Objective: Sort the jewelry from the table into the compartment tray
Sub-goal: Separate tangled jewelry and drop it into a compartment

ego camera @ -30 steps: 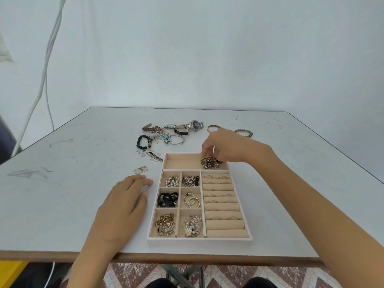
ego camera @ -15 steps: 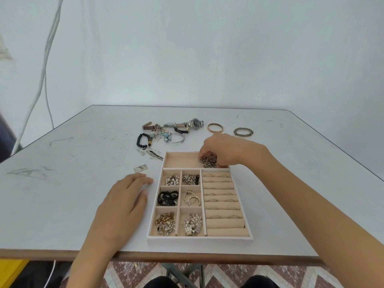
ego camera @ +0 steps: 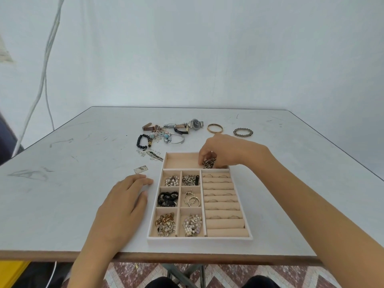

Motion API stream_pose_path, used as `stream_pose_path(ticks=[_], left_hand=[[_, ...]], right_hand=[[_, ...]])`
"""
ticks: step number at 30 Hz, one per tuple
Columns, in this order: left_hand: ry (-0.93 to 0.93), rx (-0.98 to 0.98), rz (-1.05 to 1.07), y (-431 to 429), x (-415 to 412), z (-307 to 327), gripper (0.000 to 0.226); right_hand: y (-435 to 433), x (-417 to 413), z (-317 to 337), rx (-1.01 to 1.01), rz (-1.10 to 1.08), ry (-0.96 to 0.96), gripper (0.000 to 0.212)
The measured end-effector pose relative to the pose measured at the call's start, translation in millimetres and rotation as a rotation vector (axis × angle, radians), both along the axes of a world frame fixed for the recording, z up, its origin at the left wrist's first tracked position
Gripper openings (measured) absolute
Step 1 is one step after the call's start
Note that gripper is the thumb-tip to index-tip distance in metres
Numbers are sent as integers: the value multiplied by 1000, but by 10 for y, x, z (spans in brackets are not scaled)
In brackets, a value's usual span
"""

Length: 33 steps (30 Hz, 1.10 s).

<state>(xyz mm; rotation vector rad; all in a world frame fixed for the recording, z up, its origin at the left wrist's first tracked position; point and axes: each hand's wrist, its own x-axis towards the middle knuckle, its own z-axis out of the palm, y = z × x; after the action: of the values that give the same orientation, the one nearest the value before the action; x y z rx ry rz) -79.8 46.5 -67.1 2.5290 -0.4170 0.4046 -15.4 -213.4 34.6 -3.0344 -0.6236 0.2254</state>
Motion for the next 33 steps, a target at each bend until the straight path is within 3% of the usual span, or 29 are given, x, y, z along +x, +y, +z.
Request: stream_pose_path(ticks=[10,16,21,26,30,33], left_hand=[[-3,9,2,8,4,-14,33],[1,9,-5,0,1,-5,34],[4,13,-9,9,2,1,34],[5,14,-4,-1,-5,9,35],[9,15,-8,2,-3,1,34],[6,22,-15,6,-3,1,40]], right_hand=[[18,0,-18,92,-15,25,23],[5,-1,-24,95,-23,26,27],[-20,-15,34,212,-98,0,25],[33,14,54,135,-184,-91,17],[131,-19,23,69,-237,-64,32],[202,-6,-16,-6,-238,-103,28]])
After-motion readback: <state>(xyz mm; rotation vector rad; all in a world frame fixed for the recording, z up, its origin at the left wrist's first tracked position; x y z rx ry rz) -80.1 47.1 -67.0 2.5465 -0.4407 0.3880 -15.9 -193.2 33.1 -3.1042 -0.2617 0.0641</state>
